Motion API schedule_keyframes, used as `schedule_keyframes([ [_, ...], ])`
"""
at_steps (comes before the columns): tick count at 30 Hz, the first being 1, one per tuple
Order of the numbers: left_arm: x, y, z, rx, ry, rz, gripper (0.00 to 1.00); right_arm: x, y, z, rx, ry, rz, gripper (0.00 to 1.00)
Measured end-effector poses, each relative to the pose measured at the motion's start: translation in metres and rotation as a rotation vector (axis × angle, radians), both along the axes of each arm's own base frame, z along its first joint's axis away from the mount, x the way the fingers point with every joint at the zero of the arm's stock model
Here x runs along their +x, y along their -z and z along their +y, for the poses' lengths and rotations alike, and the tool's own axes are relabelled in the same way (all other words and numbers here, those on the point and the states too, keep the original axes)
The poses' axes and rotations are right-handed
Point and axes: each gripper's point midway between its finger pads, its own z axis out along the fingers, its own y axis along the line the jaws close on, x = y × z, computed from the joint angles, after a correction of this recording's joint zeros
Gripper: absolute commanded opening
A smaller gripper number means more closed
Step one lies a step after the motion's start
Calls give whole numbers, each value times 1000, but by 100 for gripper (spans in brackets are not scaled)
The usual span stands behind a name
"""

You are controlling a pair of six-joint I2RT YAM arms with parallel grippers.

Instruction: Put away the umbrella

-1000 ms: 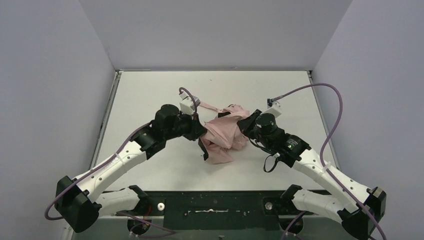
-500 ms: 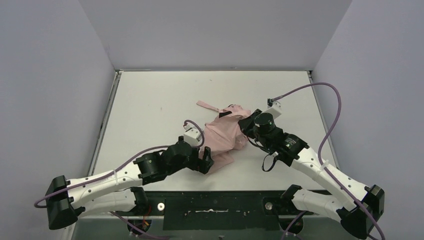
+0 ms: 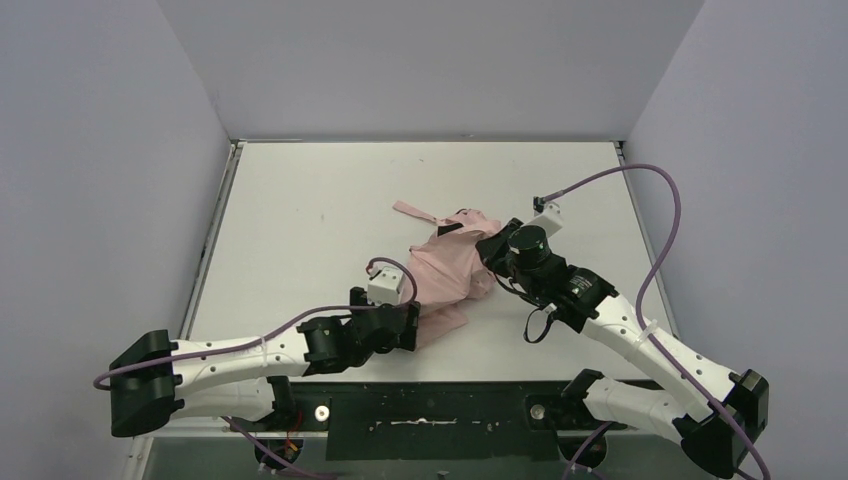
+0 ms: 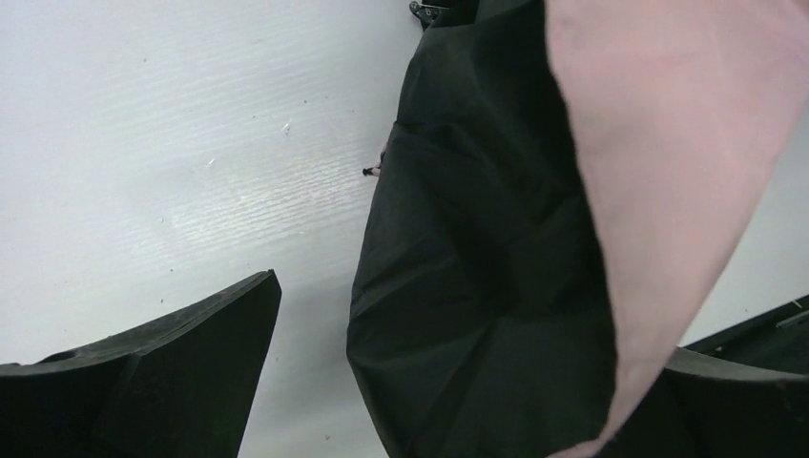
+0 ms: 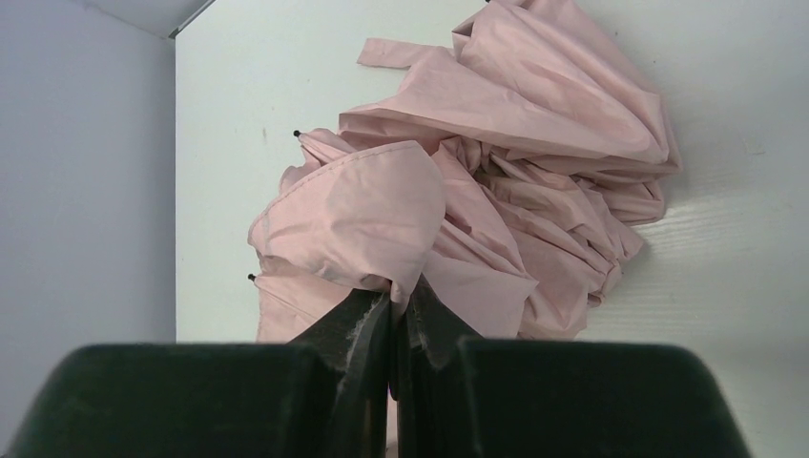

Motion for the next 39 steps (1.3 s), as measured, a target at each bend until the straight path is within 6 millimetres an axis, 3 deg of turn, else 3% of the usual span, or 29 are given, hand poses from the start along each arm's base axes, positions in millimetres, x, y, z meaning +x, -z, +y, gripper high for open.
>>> schedule_keyframes([
  [6,6,7,-4,-28,-15,-29,85,-1,3,2,-6,-16,8,0],
  [13,16,13,-18,-102,-11,-39,50,-2,4,4,-9,-28,11,0],
  [16,18,13,-21,-127,5,-38,26,-2,4,4,-9,-29,11,0],
  [20,21,2,-28,-175,53,-42,15,-2,4,4,-9,-29,11,0],
  [28,15,-39,-55,-367,280,-26,9,-2,4,4,-9,-29,11,0],
  [35,-35,-55,-97,-442,678,74,9,-2,4,4,-11,-29,10,0],
  [39,-64,-54,-111,-409,859,122,13,0,4,1,-17,-24,9,0],
])
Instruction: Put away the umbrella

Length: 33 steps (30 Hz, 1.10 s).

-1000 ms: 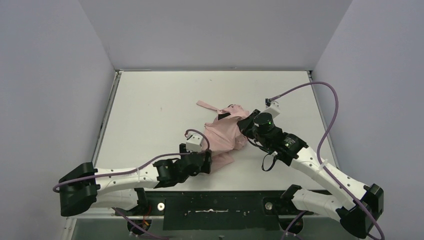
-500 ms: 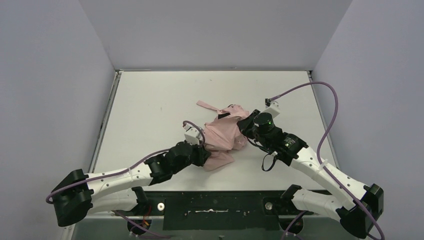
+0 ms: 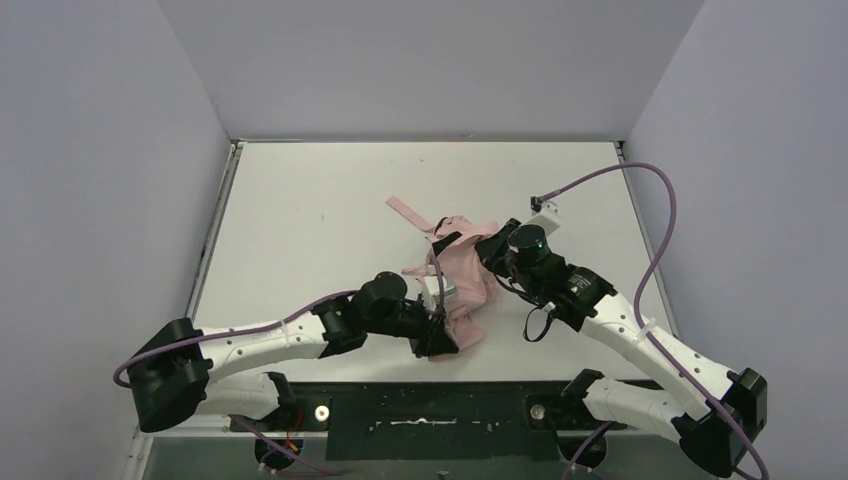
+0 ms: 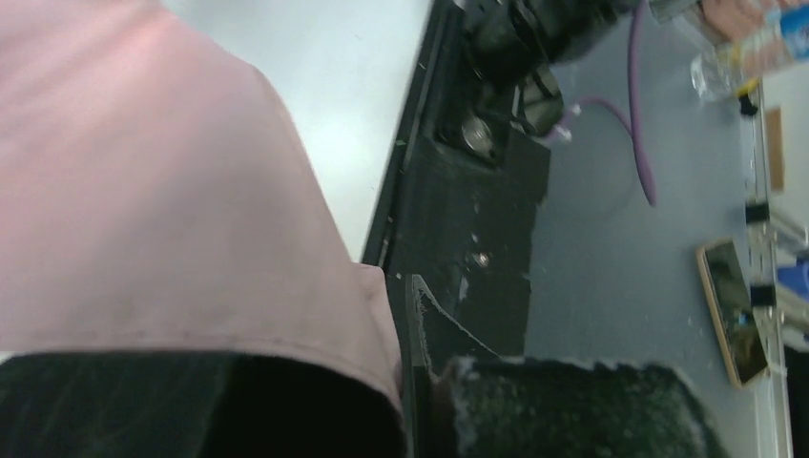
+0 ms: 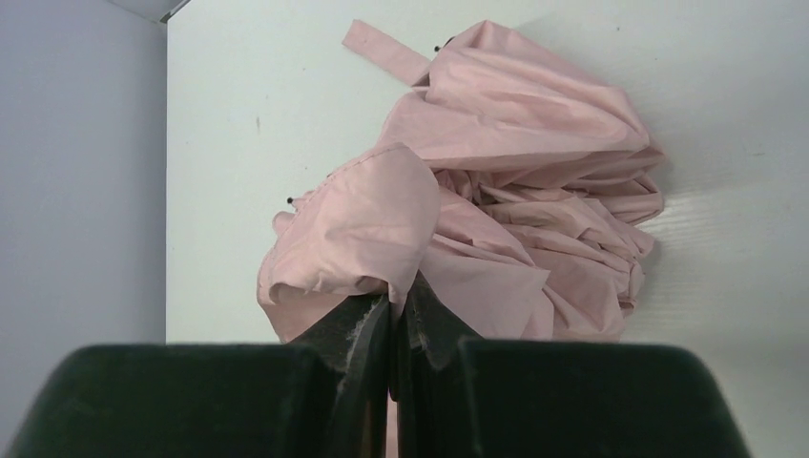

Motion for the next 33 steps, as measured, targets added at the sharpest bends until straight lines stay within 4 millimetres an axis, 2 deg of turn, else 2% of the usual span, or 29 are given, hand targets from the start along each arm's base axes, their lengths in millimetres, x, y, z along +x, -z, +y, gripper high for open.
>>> schedule_keyframes([
  [4,-26,13,-7,50,114,-16,14,4,0,-5,-5,16,-1,0],
  [10,-56,58,-6,168,195,16,23,8,1,-12,-4,39,2,0],
  [14,-69,81,0,218,197,35,40,9,7,-16,-4,42,17,0],
  [15,-71,83,1,222,193,35,57,9,9,-17,-6,43,24,0],
  [16,-72,86,1,227,187,36,64,9,12,-18,-7,43,30,0],
  [19,-77,88,2,237,171,40,66,10,18,-23,-10,48,46,0],
  [22,-76,86,4,237,145,35,68,8,24,-23,-19,28,57,0],
  [25,-73,73,9,216,109,23,76,4,29,-21,-34,-21,55,8],
  [28,-66,48,14,168,60,-9,80,-4,28,-17,-50,-110,27,19],
  [33,-55,9,32,88,-45,-53,85,-23,13,-6,-84,-313,-58,27],
])
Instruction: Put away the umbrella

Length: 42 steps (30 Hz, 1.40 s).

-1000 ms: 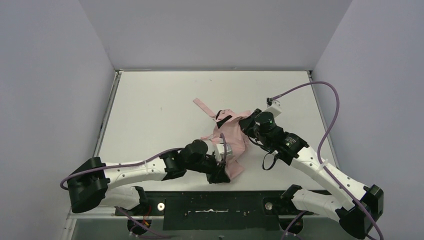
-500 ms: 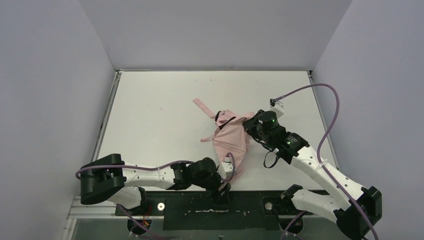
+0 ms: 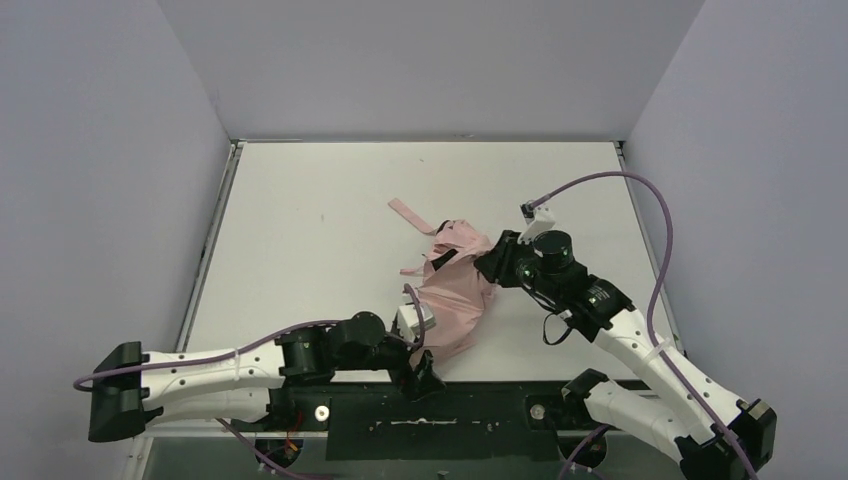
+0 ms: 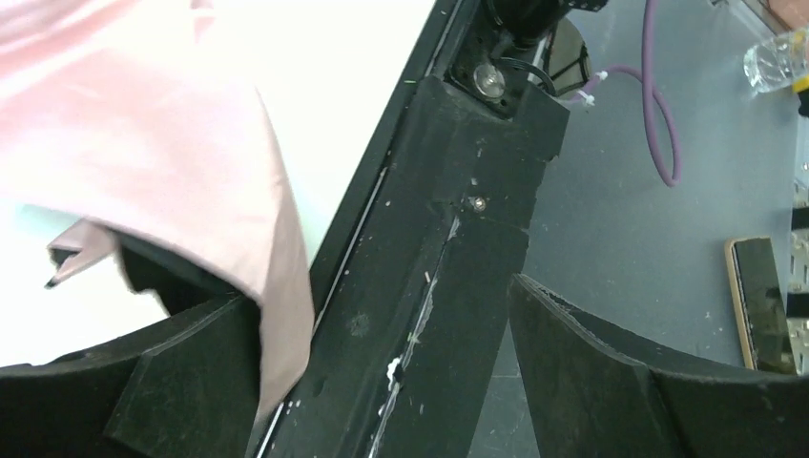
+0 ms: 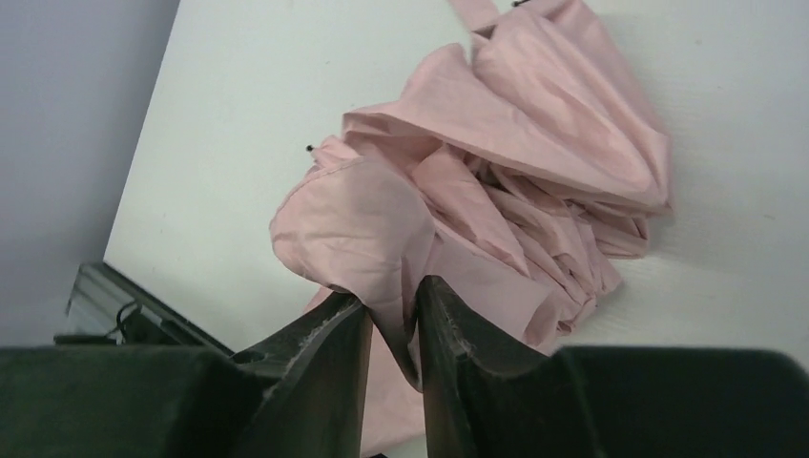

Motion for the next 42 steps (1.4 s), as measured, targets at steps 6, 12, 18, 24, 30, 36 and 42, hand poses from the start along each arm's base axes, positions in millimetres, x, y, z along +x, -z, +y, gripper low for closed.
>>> schedule_keyframes([
  [6,8,2,29,30,-101,-4,85,-31,-6,21,-18,-293,-59,56],
  [12,16,29,55,125,-221,26,85,-72,-7,35,27,-546,-53,66],
  [18,34,16,70,90,-355,-5,85,-89,-30,26,20,-575,-84,55],
  [24,51,-27,72,34,-418,-78,87,-61,-50,-15,-58,-244,-114,27],
  [30,66,-66,61,-1,-455,-132,87,-42,-22,-45,-134,5,8,25],
  [36,89,-59,59,60,-539,-118,87,-40,26,-11,-163,-109,143,19],
  [42,117,-56,77,69,-640,-80,86,-82,73,28,-170,-292,222,17],
])
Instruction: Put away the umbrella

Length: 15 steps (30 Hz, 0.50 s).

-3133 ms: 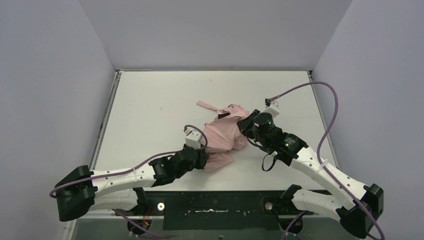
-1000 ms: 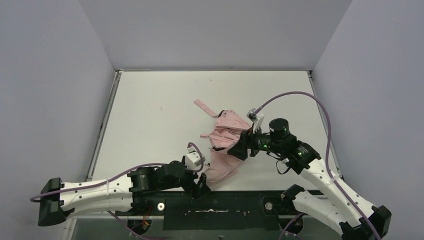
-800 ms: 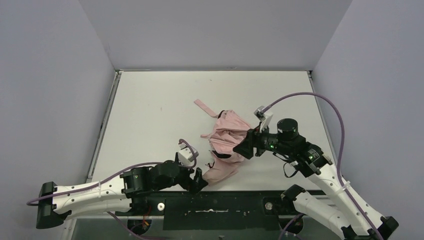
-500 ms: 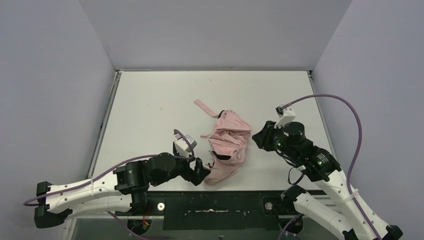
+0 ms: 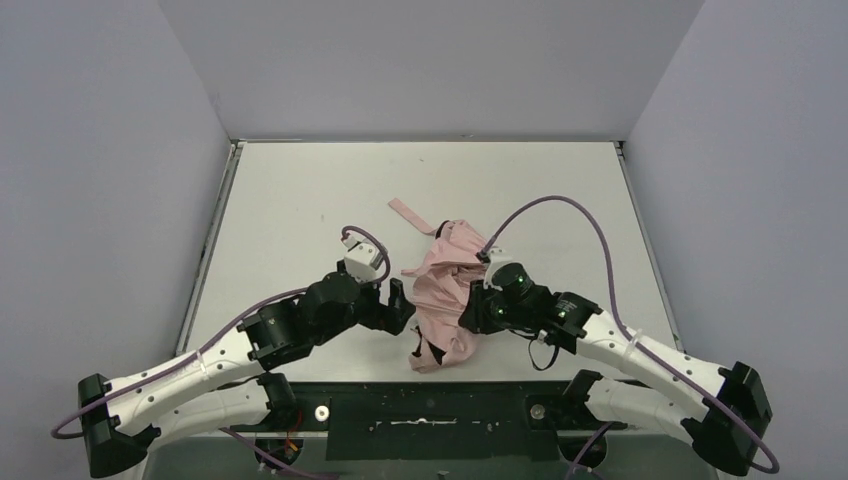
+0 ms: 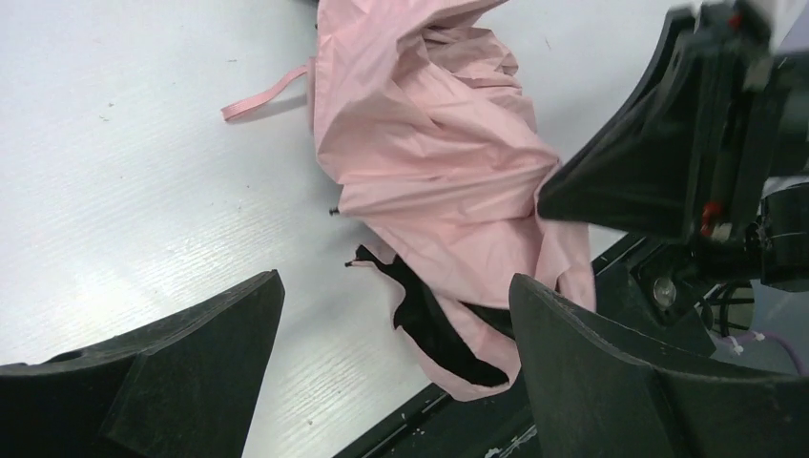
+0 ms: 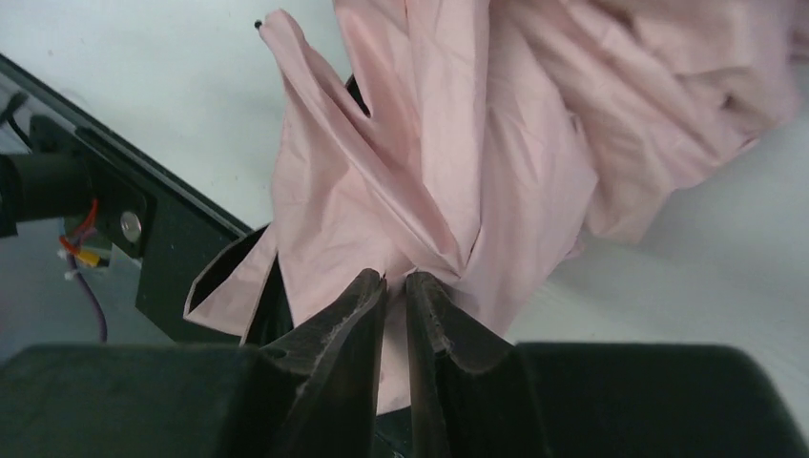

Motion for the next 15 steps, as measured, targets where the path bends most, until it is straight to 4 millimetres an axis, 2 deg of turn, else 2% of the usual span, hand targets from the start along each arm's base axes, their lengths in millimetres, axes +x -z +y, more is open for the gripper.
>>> schedule_keyframes([
  [3,5,-1,4,-2,-11,9,86,-19,25,10,-10,-46,37,17],
  [6,7,-3,5,-6,-6,19,86,-36,60,11,-65,-65,87,18],
  [10,9,-4,1,-5,6,33,87,-52,101,4,-161,-65,153,34],
  [12,11,-2,-2,7,14,44,89,-57,107,1,-181,-62,161,38],
  [15,19,-3,-6,26,16,50,93,-53,95,3,-153,-52,111,40],
])
